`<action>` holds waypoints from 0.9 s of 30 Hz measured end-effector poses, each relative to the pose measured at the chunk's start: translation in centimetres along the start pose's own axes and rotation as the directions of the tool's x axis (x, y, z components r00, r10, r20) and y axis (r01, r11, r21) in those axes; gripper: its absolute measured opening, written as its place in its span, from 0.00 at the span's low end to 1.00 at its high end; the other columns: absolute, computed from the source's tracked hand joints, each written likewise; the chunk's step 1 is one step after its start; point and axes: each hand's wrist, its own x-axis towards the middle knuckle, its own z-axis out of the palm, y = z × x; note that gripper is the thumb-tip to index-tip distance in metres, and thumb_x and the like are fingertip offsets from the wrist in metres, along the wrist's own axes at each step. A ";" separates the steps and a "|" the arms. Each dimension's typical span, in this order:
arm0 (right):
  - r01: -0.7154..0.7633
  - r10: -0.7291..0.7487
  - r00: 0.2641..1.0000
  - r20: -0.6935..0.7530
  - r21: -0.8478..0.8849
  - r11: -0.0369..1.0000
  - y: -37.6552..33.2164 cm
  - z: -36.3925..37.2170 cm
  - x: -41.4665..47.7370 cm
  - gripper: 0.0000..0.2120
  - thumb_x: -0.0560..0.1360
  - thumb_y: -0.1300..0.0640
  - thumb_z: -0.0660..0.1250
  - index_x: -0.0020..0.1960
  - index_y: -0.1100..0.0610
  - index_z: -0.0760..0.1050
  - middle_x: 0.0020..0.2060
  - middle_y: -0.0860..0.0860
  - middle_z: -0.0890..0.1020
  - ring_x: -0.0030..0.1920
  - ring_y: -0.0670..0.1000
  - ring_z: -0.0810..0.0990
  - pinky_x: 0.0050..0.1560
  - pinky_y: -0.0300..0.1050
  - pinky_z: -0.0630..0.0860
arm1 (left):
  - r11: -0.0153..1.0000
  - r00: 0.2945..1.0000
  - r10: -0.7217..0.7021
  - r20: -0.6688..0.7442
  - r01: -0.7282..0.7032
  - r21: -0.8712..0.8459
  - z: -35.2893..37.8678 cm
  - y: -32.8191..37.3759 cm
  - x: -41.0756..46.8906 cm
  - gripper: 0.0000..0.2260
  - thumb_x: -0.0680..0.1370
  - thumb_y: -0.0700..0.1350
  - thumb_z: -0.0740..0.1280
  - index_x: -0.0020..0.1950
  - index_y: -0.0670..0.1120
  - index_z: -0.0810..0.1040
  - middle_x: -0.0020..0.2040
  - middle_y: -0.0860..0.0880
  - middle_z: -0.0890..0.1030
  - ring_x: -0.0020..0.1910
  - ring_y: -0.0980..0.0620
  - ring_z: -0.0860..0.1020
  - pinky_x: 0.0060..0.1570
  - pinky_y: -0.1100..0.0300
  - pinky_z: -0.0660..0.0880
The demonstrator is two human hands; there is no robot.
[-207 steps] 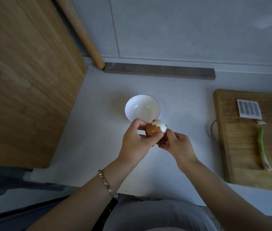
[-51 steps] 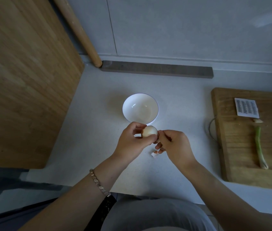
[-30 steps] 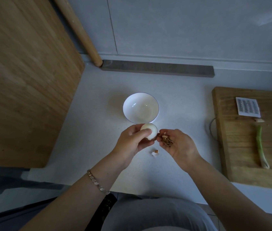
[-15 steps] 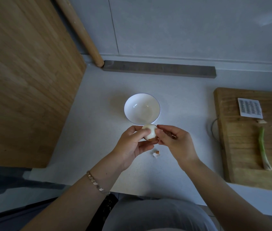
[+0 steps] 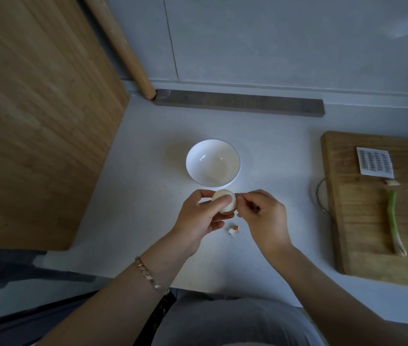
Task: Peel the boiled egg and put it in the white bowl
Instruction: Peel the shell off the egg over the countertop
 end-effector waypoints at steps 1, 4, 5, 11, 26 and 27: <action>-0.038 0.038 0.999 0.008 0.023 0.999 0.0 0.0 0.0 0.06 0.72 0.64 0.67 0.39 0.59 0.81 0.35 0.53 0.81 0.33 0.48 0.79 0.32 0.27 0.73 | 1.000 1.000 -0.003 -0.013 0.003 0.016 0.0 -0.1 0.0 0.14 0.69 0.47 0.72 0.51 0.47 0.74 0.46 0.45 0.84 0.41 0.49 0.85 0.32 0.64 0.74; -0.162 0.157 0.987 0.046 0.122 0.979 -0.5 0.1 0.4 0.12 0.72 0.63 0.66 0.35 0.49 0.79 0.30 0.47 0.82 0.30 0.42 0.80 0.27 0.28 0.74 | 0.999 0.999 -0.008 -0.038 0.009 0.041 -0.2 -0.2 0.2 0.11 0.70 0.47 0.70 0.50 0.49 0.75 0.43 0.46 0.84 0.39 0.51 0.85 0.34 0.62 0.73; -0.201 0.194 0.979 0.064 0.150 0.968 -0.6 0.1 0.7 0.13 0.72 0.63 0.66 0.34 0.48 0.79 0.27 0.45 0.81 0.28 0.41 0.80 0.27 0.29 0.75 | 0.999 0.999 -0.011 -0.035 0.012 0.039 -0.3 -0.2 0.2 0.10 0.71 0.47 0.69 0.50 0.49 0.75 0.41 0.47 0.84 0.38 0.51 0.84 0.34 0.62 0.72; -0.567 0.510 0.823 0.248 0.365 0.738 -0.5 0.1 2.6 0.07 0.70 0.59 0.66 0.35 0.59 0.79 0.23 0.47 0.79 0.26 0.44 0.77 0.33 0.35 0.77 | 0.993 0.998 -0.027 0.062 0.034 -0.113 -1.4 0.2 -0.2 0.05 0.73 0.44 0.64 0.48 0.49 0.78 0.40 0.47 0.83 0.36 0.50 0.81 0.31 0.62 0.71; -0.197 0.125 0.709 0.694 0.025 0.980 -3.5 9.0 -0.3 0.13 0.73 0.63 0.64 0.33 0.52 0.78 0.26 0.47 0.79 0.29 0.44 0.79 0.40 0.40 0.82 | 0.918 0.802 -0.046 -0.595 -0.201 -0.342 -10.2 -6.3 -6.8 0.09 0.73 0.46 0.68 0.52 0.49 0.74 0.45 0.47 0.82 0.38 0.52 0.84 0.34 0.61 0.69; -0.159 0.119 0.672 0.731 -0.014 0.987 -3.7 10.5 -1.6 0.12 0.73 0.63 0.64 0.34 0.53 0.79 0.27 0.48 0.80 0.30 0.46 0.79 0.43 0.43 0.81 | 0.911 0.758 -0.064 -0.649 -0.221 -0.348 -11.3 -7.2 -8.1 0.10 0.74 0.46 0.68 0.53 0.47 0.74 0.45 0.46 0.82 0.37 0.53 0.83 0.33 0.61 0.68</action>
